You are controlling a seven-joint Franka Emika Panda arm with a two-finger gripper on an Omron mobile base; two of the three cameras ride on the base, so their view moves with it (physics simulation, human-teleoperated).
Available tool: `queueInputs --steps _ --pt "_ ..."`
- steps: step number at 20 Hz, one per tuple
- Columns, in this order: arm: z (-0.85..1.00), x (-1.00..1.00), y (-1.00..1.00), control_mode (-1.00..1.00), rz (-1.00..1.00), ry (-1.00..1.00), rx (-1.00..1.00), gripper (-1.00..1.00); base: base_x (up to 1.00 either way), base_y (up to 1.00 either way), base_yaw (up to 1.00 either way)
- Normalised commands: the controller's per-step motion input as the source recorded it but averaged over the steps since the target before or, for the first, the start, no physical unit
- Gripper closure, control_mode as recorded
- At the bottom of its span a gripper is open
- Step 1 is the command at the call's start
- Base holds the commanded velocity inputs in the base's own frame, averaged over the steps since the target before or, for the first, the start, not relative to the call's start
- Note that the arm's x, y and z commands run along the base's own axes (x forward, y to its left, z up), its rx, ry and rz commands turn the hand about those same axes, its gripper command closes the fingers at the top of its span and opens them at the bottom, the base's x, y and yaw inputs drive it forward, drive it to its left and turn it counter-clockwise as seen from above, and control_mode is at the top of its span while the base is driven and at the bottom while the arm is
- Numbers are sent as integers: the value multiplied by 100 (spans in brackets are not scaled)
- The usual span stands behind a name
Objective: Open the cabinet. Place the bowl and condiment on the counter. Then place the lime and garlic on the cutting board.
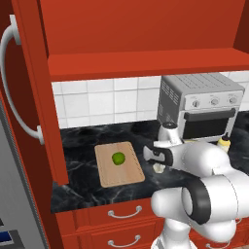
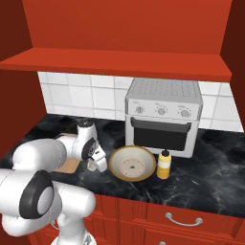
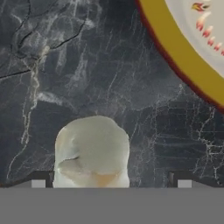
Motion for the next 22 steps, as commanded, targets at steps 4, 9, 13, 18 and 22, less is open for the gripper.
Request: queueInputs --steps 4,9,13,18,22 --pt "-22 0 0 -100 0 1 -6 -100 0 0 0" --pt "-3 0 0 -100 0 0 -1 100 0 0 0" --pt "3 0 0 -100 0 0 0 100 0 0 0" --pt "18 0 0 -100 0 0 0 100 0 0 0" --pt "26 1 5 -100 0 0 0 100 0 0 0"
